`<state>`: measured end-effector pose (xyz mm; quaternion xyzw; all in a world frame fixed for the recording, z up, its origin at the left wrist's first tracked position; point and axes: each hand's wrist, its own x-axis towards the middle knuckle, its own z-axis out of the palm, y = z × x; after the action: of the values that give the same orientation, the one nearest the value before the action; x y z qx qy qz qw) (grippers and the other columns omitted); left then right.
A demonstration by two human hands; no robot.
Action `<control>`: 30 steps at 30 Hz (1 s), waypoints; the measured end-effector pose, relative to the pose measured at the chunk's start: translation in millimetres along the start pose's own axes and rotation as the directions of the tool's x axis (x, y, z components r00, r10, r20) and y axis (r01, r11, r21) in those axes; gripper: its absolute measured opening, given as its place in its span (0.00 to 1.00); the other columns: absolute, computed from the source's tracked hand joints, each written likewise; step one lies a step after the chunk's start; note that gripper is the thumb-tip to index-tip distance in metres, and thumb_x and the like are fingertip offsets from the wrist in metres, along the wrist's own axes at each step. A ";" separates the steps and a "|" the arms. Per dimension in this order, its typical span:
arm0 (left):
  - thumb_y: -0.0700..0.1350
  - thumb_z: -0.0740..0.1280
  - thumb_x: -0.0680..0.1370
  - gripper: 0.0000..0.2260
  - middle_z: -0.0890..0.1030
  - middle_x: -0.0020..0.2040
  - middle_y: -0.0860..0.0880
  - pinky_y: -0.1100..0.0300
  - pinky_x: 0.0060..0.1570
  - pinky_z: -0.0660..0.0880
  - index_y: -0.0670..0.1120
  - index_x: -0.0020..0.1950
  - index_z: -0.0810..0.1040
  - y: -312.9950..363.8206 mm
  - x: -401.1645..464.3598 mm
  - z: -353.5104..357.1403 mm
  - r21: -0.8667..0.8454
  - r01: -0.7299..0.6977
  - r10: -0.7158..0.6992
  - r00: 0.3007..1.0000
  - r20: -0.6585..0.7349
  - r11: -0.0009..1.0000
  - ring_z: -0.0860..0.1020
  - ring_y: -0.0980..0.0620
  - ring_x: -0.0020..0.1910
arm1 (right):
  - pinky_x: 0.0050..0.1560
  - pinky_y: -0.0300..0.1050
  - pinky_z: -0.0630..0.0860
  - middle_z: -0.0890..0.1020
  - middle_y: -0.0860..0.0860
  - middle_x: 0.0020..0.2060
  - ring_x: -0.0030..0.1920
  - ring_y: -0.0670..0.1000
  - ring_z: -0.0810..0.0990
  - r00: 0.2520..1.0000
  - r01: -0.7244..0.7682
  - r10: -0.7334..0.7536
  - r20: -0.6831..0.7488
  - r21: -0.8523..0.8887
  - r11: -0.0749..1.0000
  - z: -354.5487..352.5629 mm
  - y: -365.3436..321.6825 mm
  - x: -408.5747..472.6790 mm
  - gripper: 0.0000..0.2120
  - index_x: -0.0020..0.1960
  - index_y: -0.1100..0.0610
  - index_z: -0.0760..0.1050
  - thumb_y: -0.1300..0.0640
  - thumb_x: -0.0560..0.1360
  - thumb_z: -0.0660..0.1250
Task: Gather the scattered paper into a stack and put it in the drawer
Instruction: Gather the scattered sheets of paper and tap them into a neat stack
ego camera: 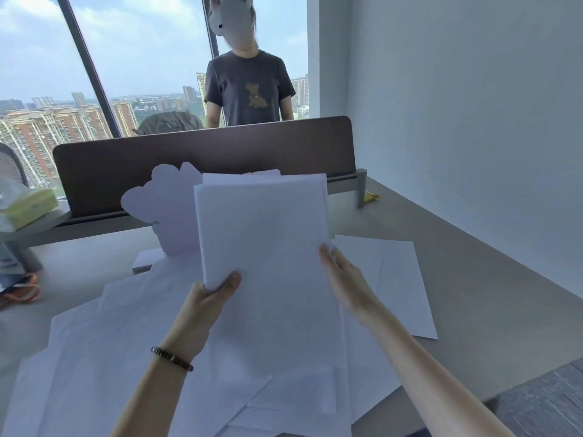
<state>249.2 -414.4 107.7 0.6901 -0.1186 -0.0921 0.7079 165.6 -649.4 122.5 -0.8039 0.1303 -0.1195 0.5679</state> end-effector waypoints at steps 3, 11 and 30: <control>0.45 0.70 0.78 0.05 0.86 0.45 0.53 0.61 0.50 0.74 0.45 0.50 0.84 -20.5 6.2 -18.0 0.032 0.154 -0.153 0.988 -0.038 0.988 0.81 0.52 0.52 | 0.62 0.53 0.70 0.77 0.57 0.58 0.65 0.59 0.74 0.984 -0.179 0.155 -0.091 -0.566 0.805 -5.4 20.6 0.8 0.29 0.61 0.55 0.71 0.33 0.80 0.46; 0.46 0.73 0.76 0.12 0.85 0.54 0.40 0.49 0.61 0.75 0.39 0.55 0.82 -62.1 15.2 -36.3 0.137 0.353 -0.340 0.934 -0.110 0.925 0.82 0.43 0.52 | 0.59 0.50 0.72 0.75 0.59 0.62 0.65 0.61 0.74 0.966 -0.249 0.220 -0.137 -0.721 0.646 -1.3 49.3 0.2 0.29 0.66 0.60 0.68 0.39 0.76 0.66; 0.43 0.72 0.77 0.10 0.83 0.46 0.45 0.56 0.49 0.75 0.39 0.55 0.80 -49.9 17.8 -46.1 0.113 0.337 -0.323 0.938 -0.127 0.935 0.80 0.45 0.46 | 0.53 0.52 0.81 0.86 0.61 0.49 0.49 0.60 0.86 0.946 -0.323 0.323 -0.020 -0.078 0.943 -34.0 69.5 27.9 0.18 0.52 0.63 0.82 0.70 0.63 0.69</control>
<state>281.4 -377.1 57.7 0.7499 0.0310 -0.1647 0.6400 175.1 -711.3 69.1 -0.7934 0.2668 -0.0221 0.5466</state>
